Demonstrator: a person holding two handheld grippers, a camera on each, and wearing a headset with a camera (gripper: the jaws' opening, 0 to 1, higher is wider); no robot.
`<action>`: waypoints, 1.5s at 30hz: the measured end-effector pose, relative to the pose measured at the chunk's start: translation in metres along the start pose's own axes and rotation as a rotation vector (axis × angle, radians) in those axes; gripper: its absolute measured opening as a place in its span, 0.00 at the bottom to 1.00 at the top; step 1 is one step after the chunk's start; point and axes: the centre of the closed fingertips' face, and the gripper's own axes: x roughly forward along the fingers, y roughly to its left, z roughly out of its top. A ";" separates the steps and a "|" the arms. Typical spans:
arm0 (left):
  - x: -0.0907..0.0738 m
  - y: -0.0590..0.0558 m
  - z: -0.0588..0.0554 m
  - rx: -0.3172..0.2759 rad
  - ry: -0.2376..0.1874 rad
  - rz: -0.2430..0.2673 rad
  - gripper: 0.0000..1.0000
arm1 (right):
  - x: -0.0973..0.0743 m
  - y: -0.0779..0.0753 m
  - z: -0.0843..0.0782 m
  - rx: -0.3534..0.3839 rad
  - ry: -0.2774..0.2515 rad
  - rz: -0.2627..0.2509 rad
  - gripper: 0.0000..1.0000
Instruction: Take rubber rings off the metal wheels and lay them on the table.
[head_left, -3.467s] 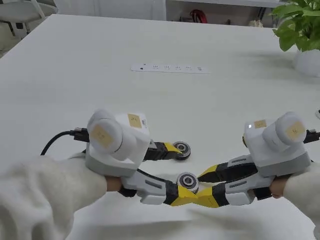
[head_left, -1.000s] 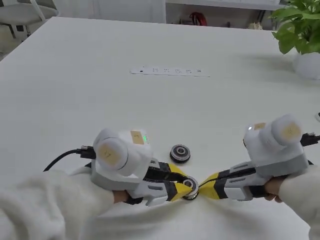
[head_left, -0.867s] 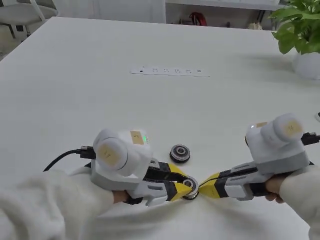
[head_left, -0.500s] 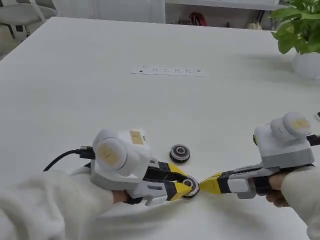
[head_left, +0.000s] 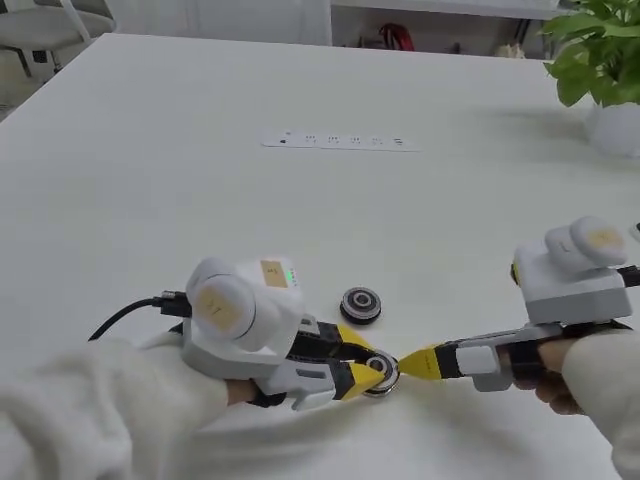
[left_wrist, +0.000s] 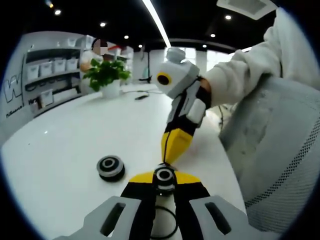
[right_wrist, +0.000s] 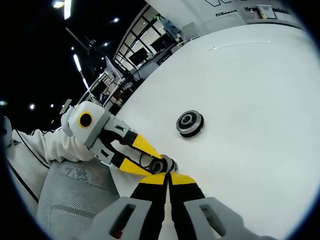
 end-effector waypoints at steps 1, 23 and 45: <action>0.000 0.000 0.000 0.000 0.000 0.000 0.14 | 0.000 0.001 0.000 0.000 0.000 0.000 0.00; -0.001 0.001 -0.001 0.000 0.003 0.005 0.13 | 0.001 0.008 0.005 -0.054 0.000 0.006 0.00; -0.001 0.001 -0.001 0.004 0.001 0.005 0.13 | 0.002 0.012 0.006 -0.047 -0.012 0.031 0.00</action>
